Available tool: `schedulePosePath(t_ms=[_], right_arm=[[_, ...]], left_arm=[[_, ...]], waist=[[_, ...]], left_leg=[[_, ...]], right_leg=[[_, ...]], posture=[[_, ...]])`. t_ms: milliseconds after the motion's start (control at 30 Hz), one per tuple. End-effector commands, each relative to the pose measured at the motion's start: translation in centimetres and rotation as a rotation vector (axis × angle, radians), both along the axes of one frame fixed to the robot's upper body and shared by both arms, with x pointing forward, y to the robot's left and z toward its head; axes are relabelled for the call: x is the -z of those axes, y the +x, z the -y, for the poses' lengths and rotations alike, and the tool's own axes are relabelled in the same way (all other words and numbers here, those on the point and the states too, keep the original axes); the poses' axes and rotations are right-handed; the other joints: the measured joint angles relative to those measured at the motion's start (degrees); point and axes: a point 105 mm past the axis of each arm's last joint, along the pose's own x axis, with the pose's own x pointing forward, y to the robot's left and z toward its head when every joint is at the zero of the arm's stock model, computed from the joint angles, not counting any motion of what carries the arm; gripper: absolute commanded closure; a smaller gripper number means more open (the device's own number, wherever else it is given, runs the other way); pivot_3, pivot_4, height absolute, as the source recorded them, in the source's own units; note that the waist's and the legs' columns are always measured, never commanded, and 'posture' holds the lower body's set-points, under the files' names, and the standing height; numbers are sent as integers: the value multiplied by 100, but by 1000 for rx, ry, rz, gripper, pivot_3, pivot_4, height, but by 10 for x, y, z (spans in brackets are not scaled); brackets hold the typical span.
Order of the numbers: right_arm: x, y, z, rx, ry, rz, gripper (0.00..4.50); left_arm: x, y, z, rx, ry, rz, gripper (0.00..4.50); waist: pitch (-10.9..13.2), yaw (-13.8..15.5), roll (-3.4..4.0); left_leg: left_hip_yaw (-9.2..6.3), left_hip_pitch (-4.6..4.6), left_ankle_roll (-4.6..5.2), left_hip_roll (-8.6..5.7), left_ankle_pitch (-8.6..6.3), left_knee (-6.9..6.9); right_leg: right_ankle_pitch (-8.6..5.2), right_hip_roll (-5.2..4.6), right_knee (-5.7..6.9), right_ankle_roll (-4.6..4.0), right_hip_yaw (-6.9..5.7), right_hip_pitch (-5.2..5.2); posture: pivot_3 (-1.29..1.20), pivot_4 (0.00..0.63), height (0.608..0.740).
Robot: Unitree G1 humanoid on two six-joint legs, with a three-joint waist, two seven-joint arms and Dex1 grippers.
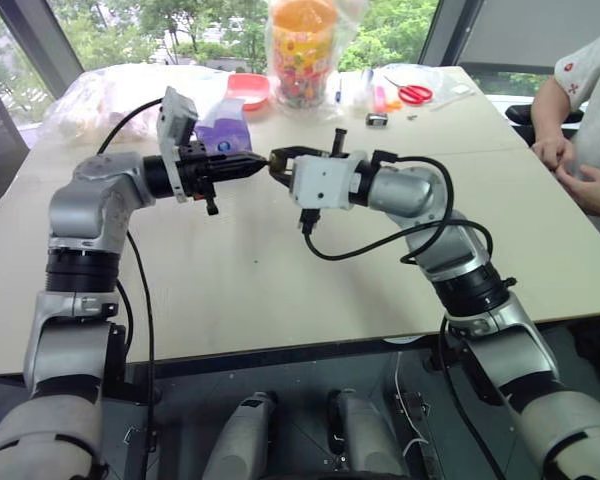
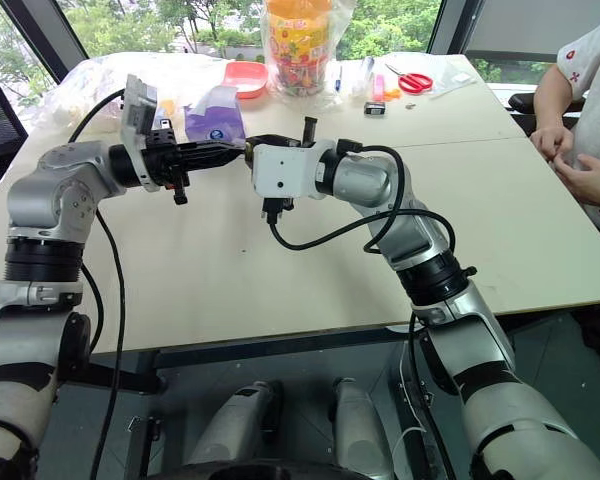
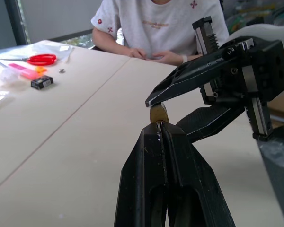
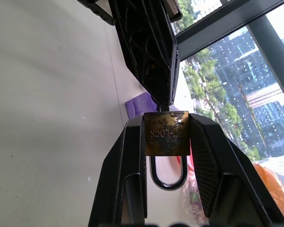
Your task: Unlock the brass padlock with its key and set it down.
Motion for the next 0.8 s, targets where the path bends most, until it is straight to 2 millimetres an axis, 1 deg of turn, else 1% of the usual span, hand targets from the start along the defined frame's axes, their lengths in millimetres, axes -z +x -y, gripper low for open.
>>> schedulePosePath(t_ms=[33, 200, 367, 467, 533, 567, 600, 633, 667, 733, 800], right_arm=[[-12, -11, -6, -46, 8, 50, 3770], [-10, -11, -6, -46, 4, 39, 3770], [-9, -11, -6, -47, 0, 32, 3770], [-9, -11, -6, -48, -1, 30, 3770], [-8, -11, -6, -48, -2, 29, 3770], [-9, -10, -6, -46, -1, 32, 3770], [-9, -10, -6, -45, -1, 34, 3770], [-9, -10, -6, -44, -1, 36, 3770], [-9, -10, -6, -43, -1, 38, 3770], [-9, -10, -6, -39, -4, 39, 3770], [-9, -9, -6, -37, -6, 40, 3770]], left_arm=[[-8, 2, 0, -36, 120, 200, 4457], [-11, 1, 4, -22, 218, 382, 4457], [-11, -1, 5, 0, 262, 464, 4457], [-6, -3, 4, 18, 301, 488, 4457], [-5, -3, 6, 27, 293, 485, 4457], [-5, -1, 4, 8, 236, 353, 4457], [-4, 0, 3, -2, 197, 252, 4457], [-7, 2, 2, -18, 145, 180, 4457], [-12, 0, 0, -4, 82, 96, 4213], [-23, -1, -4, -12, 3, 24, 3589], [-29, -3, -6, -7, -34, -27, 2671]], waist=[[0, 11, 0], [0, 14, 0], [0, 10, 0], [0, 6, 0], [0, 7, 0], [0, 6, 0], [0, 4, 0], [0, 0, 0], [0, -2, 0], [0, -19, 0], [1, -21, -1]], left_leg=[[0, 0, 0, 0, 0, 0], [1, 0, 0, 0, 0, 0], [1, 0, 0, 0, 0, 0], [1, 0, 0, 0, 0, 0], [1, 0, 1, 0, 0, 0], [1, 0, 1, 0, 0, 0], [1, 0, 1, 0, 0, 0], [1, 0, 1, 0, 0, 1], [0, -1, 2, 0, 0, 2], [-1, -1, 3, 0, 0, 5], [-3, -1, 3, 1, 0, 6]], right_leg=[[-1, 0, 0, -2, 0, 0], [-4, -1, 0, -7, 0, 0], [-1, -1, 0, -2, 0, -1], [1, 0, 0, 2, -1, -1], [2, 1, 0, 3, -1, -1], [2, 1, 0, 4, -1, -1], [2, 1, 1, 4, -1, -1], [2, 2, 2, 5, -1, 0], [1, 3, 3, 9, -2, 1], [-7, 5, 4, 22, -3, 2], [-8, 7, 5, 23, -6, 2]], posture=[[0, 150, 740], [0, 150, 740], [0, 150, 740], [0, 150, 740], [0, 150, 740], [0, 150, 740], [0, 150, 740], [0, 150, 740], [0, 150, 740], [0, 150, 740], [0, 150, 740]])
